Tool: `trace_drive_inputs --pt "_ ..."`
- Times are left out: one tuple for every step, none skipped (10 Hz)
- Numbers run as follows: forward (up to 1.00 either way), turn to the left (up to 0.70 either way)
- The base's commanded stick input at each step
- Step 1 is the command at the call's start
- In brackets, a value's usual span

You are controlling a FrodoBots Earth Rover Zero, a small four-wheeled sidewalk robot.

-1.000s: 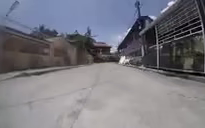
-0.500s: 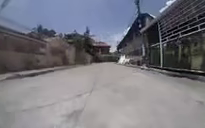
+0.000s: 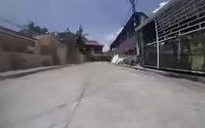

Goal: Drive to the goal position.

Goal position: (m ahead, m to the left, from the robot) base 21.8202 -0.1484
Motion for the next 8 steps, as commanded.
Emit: trace_drive_inputs --pt "0.85 0.00" --pt "0.85 0.00" --pt "0.85 0.00" --pt "0.85 0.00" --pt "0.85 0.00" --pt "0.85 0.00" --pt "0.85 0.00" --pt "0.85 0.00"
